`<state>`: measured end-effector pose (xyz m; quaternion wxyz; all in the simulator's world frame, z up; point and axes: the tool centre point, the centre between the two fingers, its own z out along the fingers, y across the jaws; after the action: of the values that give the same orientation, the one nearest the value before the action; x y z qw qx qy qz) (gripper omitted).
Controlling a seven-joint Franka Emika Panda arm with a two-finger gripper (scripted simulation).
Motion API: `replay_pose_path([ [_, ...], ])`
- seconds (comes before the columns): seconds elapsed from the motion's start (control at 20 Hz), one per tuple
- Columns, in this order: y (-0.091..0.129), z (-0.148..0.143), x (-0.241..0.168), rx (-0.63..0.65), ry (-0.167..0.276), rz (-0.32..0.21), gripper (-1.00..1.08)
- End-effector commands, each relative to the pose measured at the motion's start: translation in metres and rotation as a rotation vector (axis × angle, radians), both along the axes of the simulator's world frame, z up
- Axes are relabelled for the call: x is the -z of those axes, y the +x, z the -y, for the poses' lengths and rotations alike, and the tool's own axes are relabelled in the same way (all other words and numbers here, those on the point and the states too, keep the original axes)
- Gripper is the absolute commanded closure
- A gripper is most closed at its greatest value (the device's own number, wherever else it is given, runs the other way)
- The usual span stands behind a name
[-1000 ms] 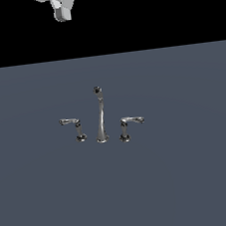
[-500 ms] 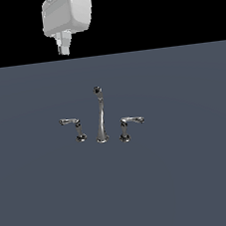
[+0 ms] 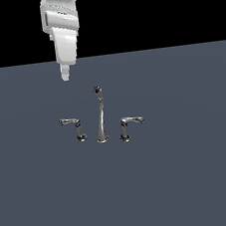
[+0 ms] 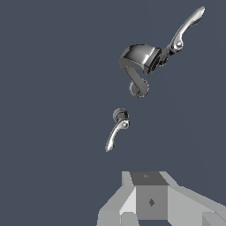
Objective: Turn on the faucet by rotating a designated handle.
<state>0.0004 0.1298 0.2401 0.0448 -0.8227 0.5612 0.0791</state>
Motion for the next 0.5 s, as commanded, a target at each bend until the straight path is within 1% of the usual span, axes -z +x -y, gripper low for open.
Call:
replay_pose_path([
  [0.0, 0.008, -0.006, 0.018, 0.07, -0.017, -0.006, 1.08],
  [0.45, 0.03, -0.022, 0.083, 0.31, -0.09, -0.01, 1.08],
])
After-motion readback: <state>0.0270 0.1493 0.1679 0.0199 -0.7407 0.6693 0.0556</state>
